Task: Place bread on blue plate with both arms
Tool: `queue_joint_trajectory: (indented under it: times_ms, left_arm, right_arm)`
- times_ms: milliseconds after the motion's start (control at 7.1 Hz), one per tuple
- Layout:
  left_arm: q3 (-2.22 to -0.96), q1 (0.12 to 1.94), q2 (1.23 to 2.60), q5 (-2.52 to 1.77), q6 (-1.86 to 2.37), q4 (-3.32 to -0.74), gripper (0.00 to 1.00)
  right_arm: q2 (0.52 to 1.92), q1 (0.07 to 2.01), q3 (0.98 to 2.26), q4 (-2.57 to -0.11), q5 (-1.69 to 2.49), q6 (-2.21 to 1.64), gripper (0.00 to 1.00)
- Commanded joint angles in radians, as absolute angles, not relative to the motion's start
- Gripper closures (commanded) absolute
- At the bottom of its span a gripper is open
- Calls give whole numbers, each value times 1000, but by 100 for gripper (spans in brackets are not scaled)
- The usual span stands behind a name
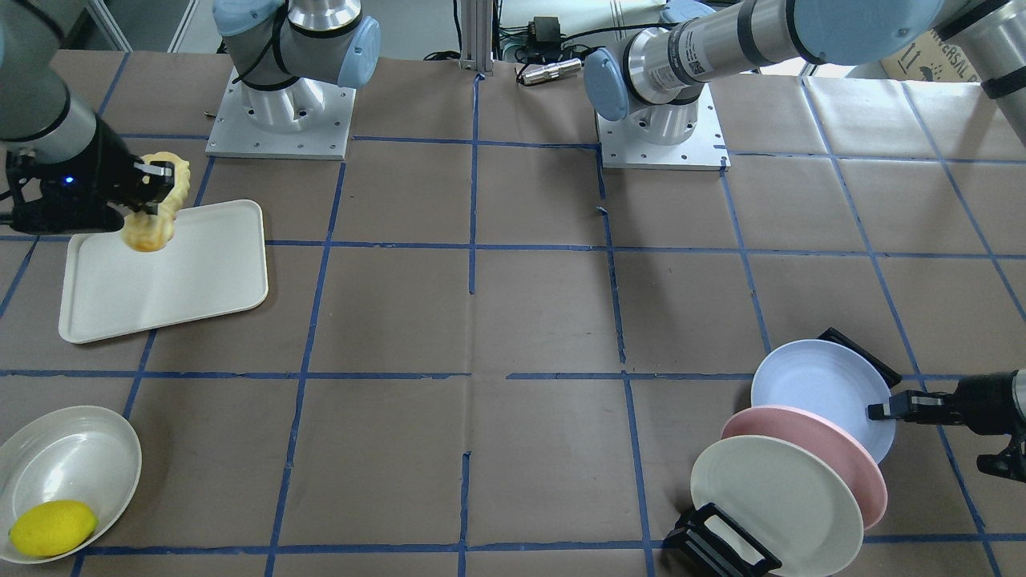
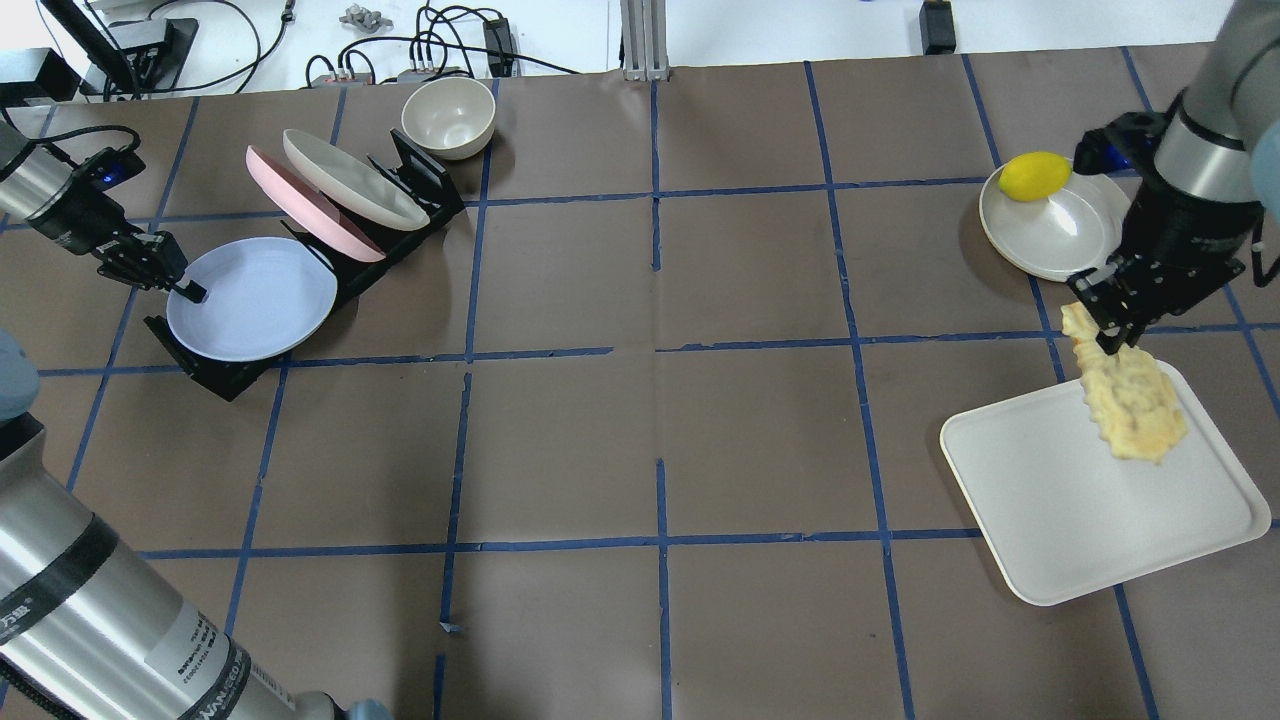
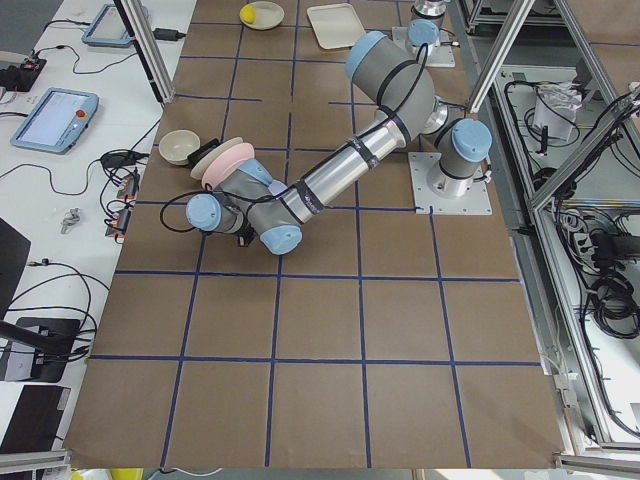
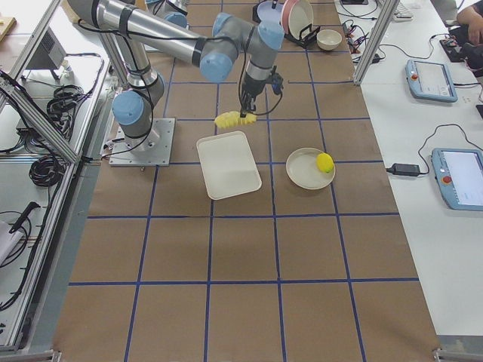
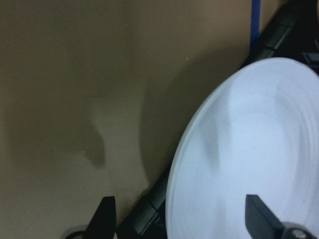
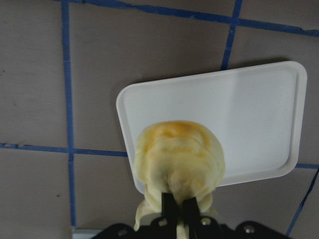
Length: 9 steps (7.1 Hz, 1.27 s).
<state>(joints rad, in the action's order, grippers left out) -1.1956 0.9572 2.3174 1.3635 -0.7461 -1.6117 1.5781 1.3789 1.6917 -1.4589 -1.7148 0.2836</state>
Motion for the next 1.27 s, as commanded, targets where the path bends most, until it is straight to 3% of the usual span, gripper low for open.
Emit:
queue_joint_trajectory:
  times_ms: [0, 282, 704, 1127]
  left_arm:
    - [-1190, 957, 2298, 1370, -747, -1612, 86]
    - [-1192, 954, 2277, 1402, -758, -1614, 88]
    - [-1239, 960, 2145, 1465, -764, -1679, 90]
    - [-1436, 1011, 1924, 1497, -714, -1698, 90]
  right_arm:
    - [1568, 1672, 1536, -1287, -1689, -103, 88]
    - [1562, 1788, 1545, -1285, -1681, -259, 88]
    - [1568, 1795, 1551, -1285, -1667, -250, 88]
    - [1572, 1793, 1581, -1292, -1669, -209, 88]
